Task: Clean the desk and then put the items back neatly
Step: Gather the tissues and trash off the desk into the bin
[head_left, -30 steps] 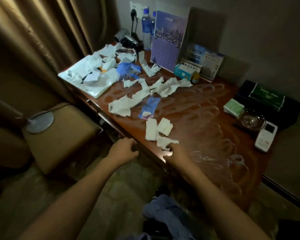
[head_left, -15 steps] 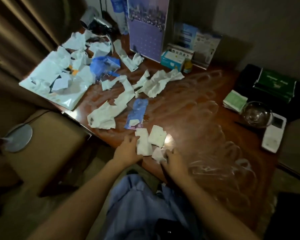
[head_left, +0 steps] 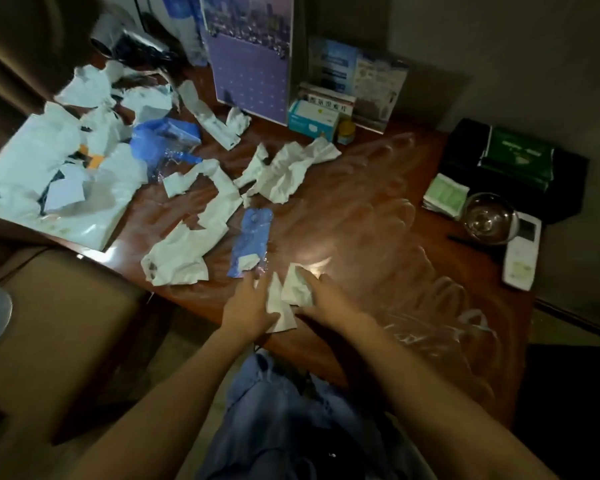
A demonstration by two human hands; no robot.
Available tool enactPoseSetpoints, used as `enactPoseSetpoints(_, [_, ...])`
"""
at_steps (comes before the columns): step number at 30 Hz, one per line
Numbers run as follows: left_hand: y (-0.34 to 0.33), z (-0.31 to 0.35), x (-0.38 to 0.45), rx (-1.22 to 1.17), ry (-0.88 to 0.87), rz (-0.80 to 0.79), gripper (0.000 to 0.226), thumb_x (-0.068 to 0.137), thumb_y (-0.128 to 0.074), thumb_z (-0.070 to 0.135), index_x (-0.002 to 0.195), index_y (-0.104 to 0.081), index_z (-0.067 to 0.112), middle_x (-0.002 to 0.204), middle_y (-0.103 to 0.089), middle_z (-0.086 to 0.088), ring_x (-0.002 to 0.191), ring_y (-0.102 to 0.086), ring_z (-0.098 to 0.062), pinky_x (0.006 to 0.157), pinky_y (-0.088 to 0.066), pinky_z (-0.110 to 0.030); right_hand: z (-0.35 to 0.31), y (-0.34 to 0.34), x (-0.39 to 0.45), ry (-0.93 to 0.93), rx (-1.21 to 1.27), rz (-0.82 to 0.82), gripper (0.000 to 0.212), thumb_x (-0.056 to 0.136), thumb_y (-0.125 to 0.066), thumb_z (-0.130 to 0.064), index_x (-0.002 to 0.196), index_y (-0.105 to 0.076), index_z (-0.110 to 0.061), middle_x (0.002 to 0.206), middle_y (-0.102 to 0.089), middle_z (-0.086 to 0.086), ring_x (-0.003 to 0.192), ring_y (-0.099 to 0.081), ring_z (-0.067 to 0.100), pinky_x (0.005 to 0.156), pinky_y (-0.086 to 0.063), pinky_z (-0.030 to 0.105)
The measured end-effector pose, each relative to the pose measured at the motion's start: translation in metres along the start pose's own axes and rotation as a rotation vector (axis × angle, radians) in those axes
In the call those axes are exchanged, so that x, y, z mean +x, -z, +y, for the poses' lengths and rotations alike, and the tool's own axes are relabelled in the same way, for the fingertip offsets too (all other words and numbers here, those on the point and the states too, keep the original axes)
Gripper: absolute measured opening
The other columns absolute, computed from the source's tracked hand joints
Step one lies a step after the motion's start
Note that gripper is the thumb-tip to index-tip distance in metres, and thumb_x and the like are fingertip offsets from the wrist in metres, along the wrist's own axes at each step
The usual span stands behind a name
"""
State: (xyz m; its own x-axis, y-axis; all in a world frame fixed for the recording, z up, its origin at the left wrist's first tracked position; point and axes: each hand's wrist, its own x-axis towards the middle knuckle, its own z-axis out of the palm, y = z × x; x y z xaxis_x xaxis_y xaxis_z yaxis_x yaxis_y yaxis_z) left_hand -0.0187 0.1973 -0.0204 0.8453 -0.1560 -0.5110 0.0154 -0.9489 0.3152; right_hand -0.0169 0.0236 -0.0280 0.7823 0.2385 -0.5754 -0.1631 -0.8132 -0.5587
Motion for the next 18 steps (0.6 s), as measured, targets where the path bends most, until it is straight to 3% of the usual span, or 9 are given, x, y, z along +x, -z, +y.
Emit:
enactPoseSetpoints(4, [0.017,-0.015,0.009,-0.117,0.000,0.073,0.081,0.080,-0.071,0.030,0.146,-0.025,0.021,0.139,-0.030,-0.010,0.123,-0.045,-0.029,0.093,-0.044,-0.037,-0.017,-0.009,0.013,-0.122,-0.010,0.013,0.108,0.069,-0.074,-0.057,0.150,-0.010,-0.023,0.141,-0.034,0.016,0.128,-0.038,0.034,0.103,-0.037,0.040])
enactPoseSetpoints(6, [0.027,-0.026,0.016,-0.143,0.021,0.109,0.077,0.080,-0.070,0.030,0.144,-0.029,0.021,0.137,-0.030,-0.011,0.119,-0.047,-0.031,0.092,-0.045,-0.039,-0.030,-0.015,0.015,-0.178,-0.093,0.067,0.108,0.068,-0.071,-0.063,0.148,-0.013,-0.018,0.141,-0.033,0.016,0.127,-0.038,0.035,0.101,-0.036,0.041])
enactPoseSetpoints(10, [0.045,-0.046,0.032,-0.177,0.020,0.146,0.072,0.083,-0.066,0.037,0.143,-0.031,0.016,0.141,-0.031,-0.012,0.121,-0.045,-0.032,0.093,-0.045,-0.041,-0.057,-0.027,0.020,-0.218,-0.196,0.141,0.075,0.083,-0.063,-0.047,0.138,-0.026,-0.014,0.136,-0.035,0.013,0.120,-0.043,0.031,0.092,-0.040,0.039])
enactPoseSetpoints(14, [0.057,-0.058,0.047,-0.161,-0.108,0.170,0.071,0.087,-0.063,0.034,0.146,-0.029,0.014,0.149,-0.029,-0.006,0.124,-0.048,-0.027,0.095,-0.044,-0.036,-0.066,-0.034,0.024,-0.169,-0.174,0.152,0.040,0.092,-0.054,-0.026,0.127,-0.039,-0.012,0.130,-0.043,0.010,0.112,-0.051,0.028,0.085,-0.042,0.034])
enactPoseSetpoints(18, [0.067,-0.061,0.062,-0.128,-0.191,0.059,0.082,0.084,-0.066,0.036,0.151,-0.020,0.022,0.155,-0.022,-0.002,0.125,-0.048,-0.027,0.094,-0.046,-0.036,-0.065,-0.030,0.028,-0.204,-0.097,0.201,0.032,0.093,-0.049,-0.018,0.124,-0.046,-0.009,0.126,-0.049,0.011,0.108,-0.053,0.029,0.085,-0.041,0.032])
